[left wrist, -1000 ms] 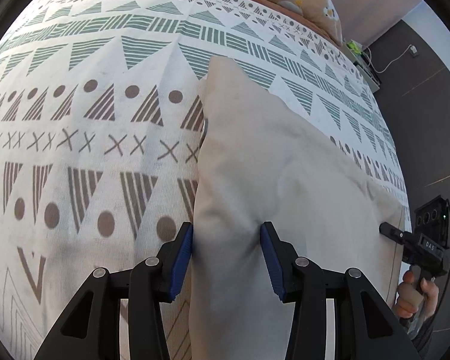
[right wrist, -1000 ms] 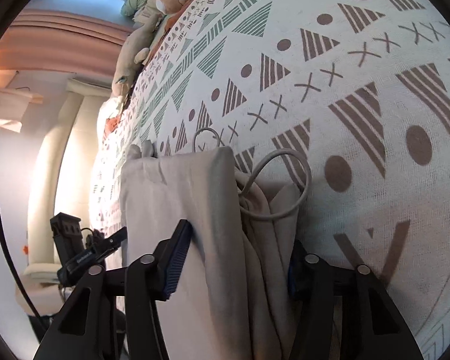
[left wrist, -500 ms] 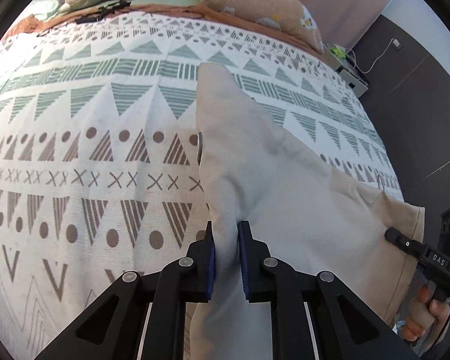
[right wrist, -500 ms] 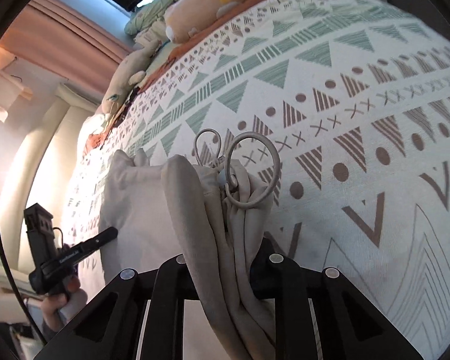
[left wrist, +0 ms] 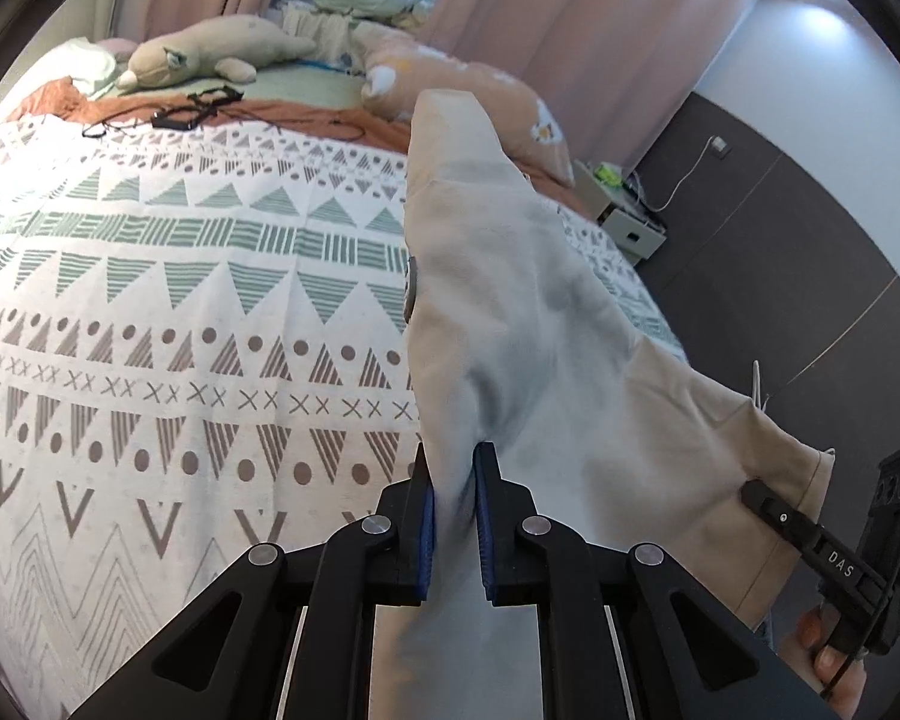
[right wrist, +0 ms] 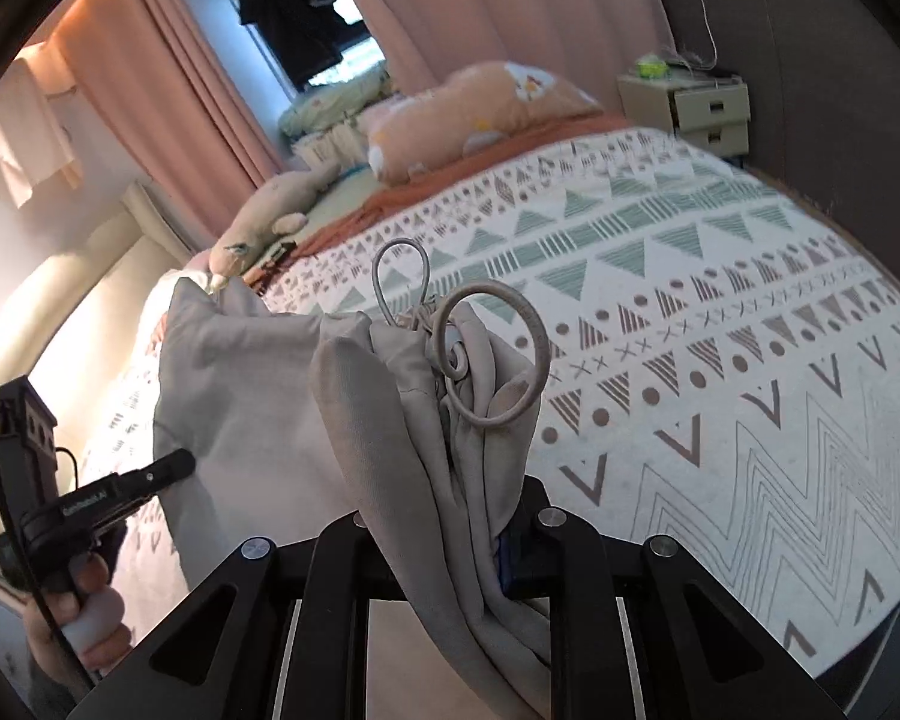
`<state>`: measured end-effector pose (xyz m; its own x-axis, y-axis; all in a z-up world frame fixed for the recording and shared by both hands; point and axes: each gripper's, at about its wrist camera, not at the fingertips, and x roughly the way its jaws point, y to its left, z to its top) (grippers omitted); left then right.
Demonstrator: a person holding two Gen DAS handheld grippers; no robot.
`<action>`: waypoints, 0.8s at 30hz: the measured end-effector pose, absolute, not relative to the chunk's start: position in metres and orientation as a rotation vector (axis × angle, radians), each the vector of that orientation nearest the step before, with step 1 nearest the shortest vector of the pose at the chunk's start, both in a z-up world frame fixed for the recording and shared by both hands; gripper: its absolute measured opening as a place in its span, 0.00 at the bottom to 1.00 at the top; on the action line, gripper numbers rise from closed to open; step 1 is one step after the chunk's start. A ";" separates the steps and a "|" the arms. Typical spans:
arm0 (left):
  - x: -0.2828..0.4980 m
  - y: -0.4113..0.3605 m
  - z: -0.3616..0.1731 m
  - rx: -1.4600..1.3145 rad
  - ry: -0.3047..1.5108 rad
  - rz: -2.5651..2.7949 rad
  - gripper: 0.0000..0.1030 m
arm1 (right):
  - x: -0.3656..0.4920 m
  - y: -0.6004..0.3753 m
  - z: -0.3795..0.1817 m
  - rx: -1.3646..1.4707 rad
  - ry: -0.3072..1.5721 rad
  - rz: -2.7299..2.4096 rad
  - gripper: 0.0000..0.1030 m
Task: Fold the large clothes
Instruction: 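Lift the folded jacket with both grippers and carry it toward the headboard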
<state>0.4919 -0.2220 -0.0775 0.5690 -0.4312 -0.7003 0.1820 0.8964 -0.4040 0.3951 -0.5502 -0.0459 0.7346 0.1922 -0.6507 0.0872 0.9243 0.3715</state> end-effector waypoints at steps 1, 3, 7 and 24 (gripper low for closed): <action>0.487 -0.219 -0.071 -0.304 0.888 -0.370 0.11 | 0.389 -0.544 -0.040 0.390 0.729 0.061 0.18; 0.477 -0.208 -0.058 -0.311 0.863 -0.378 0.11 | 0.377 -0.531 -0.026 0.372 0.693 0.061 0.18; 0.463 -0.183 -0.031 -0.331 0.799 -0.370 0.11 | 0.365 -0.505 0.002 0.356 0.636 0.085 0.17; 0.424 0.005 0.075 -0.371 0.600 -0.217 0.09 | 0.357 -0.320 0.087 0.258 0.496 0.323 0.17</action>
